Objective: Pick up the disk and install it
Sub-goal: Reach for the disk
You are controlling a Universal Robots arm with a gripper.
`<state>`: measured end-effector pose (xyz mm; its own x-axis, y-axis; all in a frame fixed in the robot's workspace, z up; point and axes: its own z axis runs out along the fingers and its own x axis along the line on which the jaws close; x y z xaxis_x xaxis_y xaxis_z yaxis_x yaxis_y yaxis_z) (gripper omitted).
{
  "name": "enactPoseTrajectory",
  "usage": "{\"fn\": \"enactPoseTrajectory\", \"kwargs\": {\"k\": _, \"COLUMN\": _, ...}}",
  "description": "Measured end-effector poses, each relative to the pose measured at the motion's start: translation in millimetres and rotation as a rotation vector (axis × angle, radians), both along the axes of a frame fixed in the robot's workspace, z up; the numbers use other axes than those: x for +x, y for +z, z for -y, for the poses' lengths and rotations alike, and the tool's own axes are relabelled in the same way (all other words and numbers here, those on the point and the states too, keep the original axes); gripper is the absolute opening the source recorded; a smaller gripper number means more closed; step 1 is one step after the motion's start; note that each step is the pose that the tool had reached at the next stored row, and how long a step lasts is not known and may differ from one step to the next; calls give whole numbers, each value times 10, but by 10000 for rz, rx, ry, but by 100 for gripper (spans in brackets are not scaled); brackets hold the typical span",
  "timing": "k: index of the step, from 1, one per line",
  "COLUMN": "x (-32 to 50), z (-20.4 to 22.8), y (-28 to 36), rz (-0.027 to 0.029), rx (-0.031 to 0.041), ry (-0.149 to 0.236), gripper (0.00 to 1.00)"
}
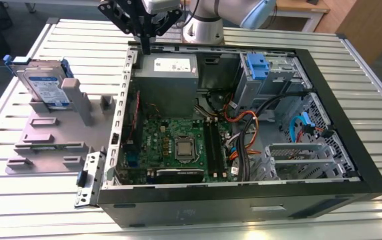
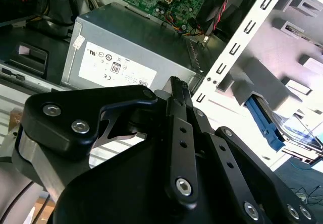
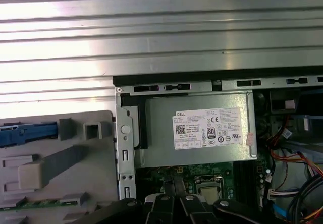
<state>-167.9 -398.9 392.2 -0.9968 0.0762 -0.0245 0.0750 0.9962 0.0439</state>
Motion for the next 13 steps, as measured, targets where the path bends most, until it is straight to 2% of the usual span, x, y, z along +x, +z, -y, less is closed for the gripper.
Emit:
{"fn": "enactPoseTrajectory", "kwargs": {"k": 1, "x": -42, "z": 0, "y": -15, "rz": 1, "rx": 0, "ry": -1, "gripper": 11}}
{"fn": "enactPoseTrajectory", "kwargs": {"k": 13, "x": -79, "z": 0, "y": -17, "rz": -1, "rx": -1, "ry": 0, "gripper": 11}}
